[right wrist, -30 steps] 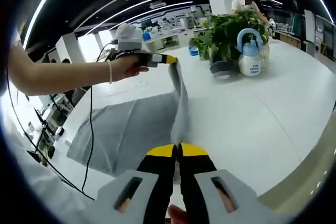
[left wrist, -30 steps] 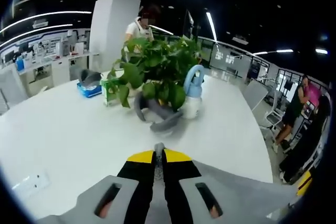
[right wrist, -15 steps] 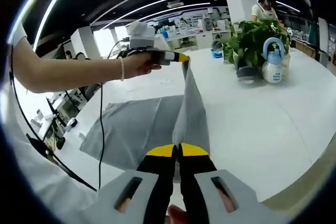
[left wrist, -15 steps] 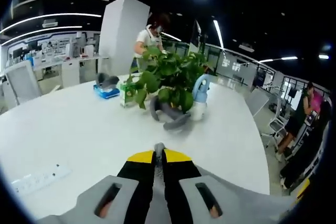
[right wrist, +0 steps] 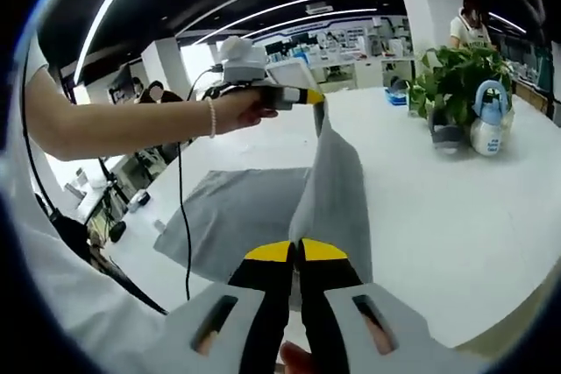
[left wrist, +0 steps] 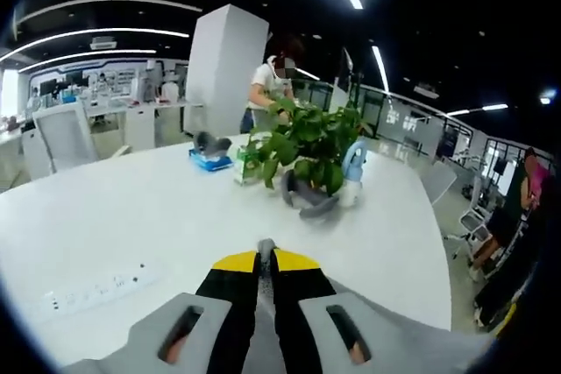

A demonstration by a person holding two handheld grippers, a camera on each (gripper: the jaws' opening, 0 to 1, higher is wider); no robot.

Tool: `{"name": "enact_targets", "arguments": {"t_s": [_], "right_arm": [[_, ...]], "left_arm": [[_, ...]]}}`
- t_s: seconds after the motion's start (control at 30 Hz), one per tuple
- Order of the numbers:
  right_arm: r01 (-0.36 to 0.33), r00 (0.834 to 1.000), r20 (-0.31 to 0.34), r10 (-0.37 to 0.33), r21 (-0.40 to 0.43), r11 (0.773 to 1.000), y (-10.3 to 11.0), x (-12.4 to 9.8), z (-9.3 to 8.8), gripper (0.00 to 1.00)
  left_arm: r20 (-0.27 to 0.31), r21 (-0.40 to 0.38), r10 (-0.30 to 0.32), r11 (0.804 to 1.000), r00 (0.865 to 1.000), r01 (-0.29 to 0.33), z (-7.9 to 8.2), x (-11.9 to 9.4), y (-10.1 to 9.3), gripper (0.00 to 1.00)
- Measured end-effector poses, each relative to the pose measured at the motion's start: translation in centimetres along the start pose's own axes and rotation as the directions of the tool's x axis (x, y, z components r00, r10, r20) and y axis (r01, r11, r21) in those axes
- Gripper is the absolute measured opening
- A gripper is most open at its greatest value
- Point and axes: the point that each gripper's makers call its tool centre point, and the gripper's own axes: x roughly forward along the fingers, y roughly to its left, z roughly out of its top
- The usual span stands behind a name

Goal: Fold the towel on the table until its edges align and the towel forms a compact rectangular stack.

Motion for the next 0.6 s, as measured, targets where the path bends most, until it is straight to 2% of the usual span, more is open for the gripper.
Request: {"name": "enact_targets", "arguments": {"t_s": [0.37,0.6], "right_arm": [[-0.076,0.997,-0.019,0.075,-0.079,0.994,4.8,0.9,0.0,0.0],[-0.108,0.994,-0.022,0.106,-0.118,0.987,6.7,1.2,0.1,0.0]], "left_arm": [[0.034,-0.025,0.041,0.999,0.999,-0.04,-0.6,-4.2,2.7,0.05],[0.037,-0.02,0.071,0.997,0.997,-0.07,-1.1,-6.7,4.7,0.05]]}}
